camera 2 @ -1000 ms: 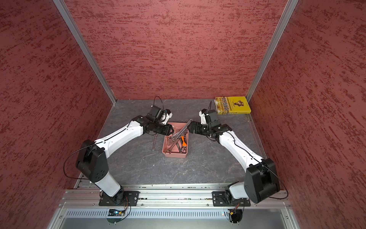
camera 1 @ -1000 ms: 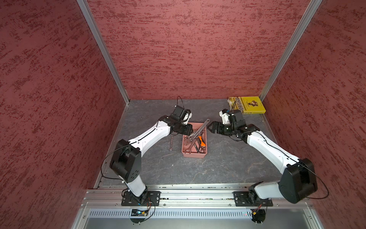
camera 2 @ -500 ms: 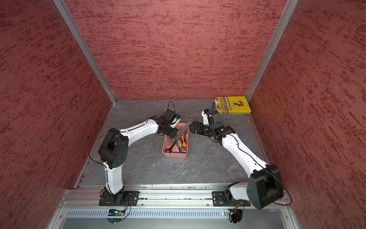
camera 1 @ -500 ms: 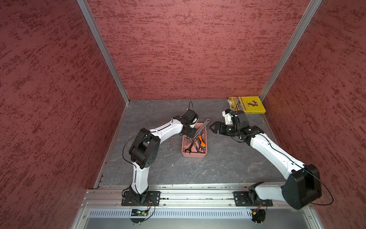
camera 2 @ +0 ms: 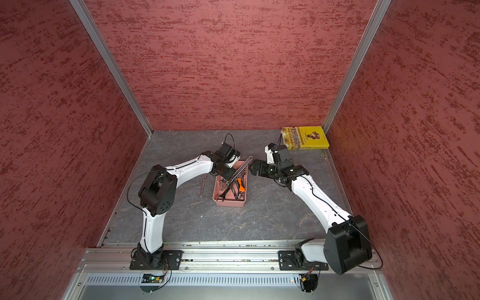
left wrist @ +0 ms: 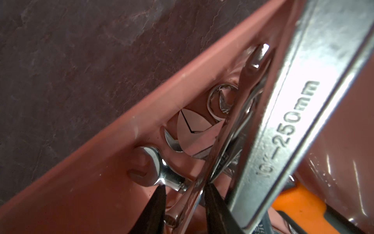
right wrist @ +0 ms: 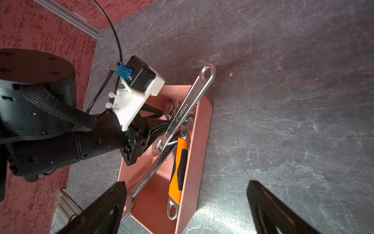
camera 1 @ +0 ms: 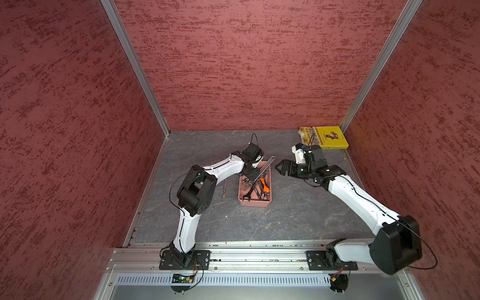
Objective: Take out the wrench from the storage box
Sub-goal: Pick up the wrench from the storage box.
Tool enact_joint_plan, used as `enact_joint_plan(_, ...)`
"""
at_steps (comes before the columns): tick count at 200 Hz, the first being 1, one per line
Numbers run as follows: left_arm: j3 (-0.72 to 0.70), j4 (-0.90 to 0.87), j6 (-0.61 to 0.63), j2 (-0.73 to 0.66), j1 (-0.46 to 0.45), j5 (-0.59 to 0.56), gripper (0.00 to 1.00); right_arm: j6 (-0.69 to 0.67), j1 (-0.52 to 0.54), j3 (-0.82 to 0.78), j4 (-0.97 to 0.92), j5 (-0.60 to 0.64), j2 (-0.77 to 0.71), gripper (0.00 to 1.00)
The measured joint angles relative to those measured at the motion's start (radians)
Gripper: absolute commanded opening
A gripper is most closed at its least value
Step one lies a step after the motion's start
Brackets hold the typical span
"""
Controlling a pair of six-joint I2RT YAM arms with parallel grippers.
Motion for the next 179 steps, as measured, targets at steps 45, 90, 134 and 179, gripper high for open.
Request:
enact_joint_plan(45, 0.008, -0.040, 0.035, 0.000, -0.015, -0.050, 0.32, 0.000, -0.001, 0.001, 0.000, 0.000, 0.010, 0.98)
enact_joint_plan(90, 0.026, -0.064, 0.041, 0.012, -0.015, -0.055, 0.29, 0.000, -0.001, 0.008, 0.000, -0.001, 0.041, 0.98)
enact_joint_plan(134, 0.081, -0.099, 0.041, 0.060, -0.009, -0.041, 0.27, -0.004, -0.002, 0.009, 0.000, -0.001, 0.054, 0.98)
enact_joint_plan(179, 0.089, -0.094, 0.043, 0.078, -0.003, -0.018, 0.21, -0.003, -0.005, 0.014, 0.000, -0.003, 0.065, 0.99)
